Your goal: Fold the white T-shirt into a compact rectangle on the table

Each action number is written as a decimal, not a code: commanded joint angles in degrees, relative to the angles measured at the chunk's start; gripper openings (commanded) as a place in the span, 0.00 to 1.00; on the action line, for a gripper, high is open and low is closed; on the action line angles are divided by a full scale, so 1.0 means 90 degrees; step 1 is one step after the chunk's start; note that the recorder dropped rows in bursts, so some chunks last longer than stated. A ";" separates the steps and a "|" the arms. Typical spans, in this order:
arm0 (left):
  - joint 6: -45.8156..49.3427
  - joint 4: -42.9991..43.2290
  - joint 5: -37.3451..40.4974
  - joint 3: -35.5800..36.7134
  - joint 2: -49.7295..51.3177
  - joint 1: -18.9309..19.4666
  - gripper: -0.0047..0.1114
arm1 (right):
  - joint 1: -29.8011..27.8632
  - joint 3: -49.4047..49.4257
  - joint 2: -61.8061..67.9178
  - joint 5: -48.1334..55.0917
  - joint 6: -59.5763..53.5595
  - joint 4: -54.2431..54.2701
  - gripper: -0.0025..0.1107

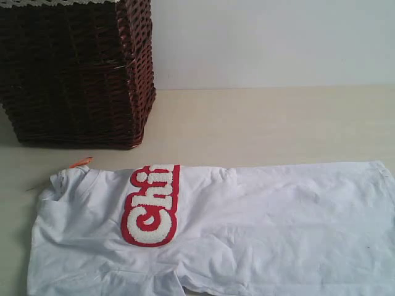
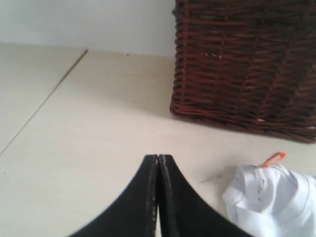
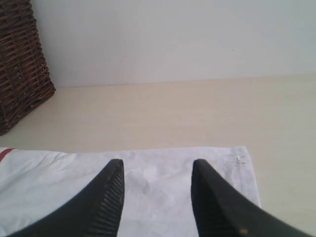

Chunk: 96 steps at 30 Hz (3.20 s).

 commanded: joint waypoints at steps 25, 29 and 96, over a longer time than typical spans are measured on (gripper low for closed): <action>0.4822 -0.3791 0.0441 0.0021 -0.0026 0.0028 0.04 | -0.0023 0.0031 0.0018 -0.0019 0.0234 -0.0842 0.40; 0.4822 -0.3791 0.0392 0.0021 -0.0026 0.0028 0.04 | -0.0023 0.0031 0.0018 -0.0019 0.0234 -0.0842 0.40; 0.4910 -0.3753 0.0189 0.0021 -0.0026 0.0028 0.04 | -0.0023 0.0031 0.0018 -0.2097 0.2171 0.2307 0.02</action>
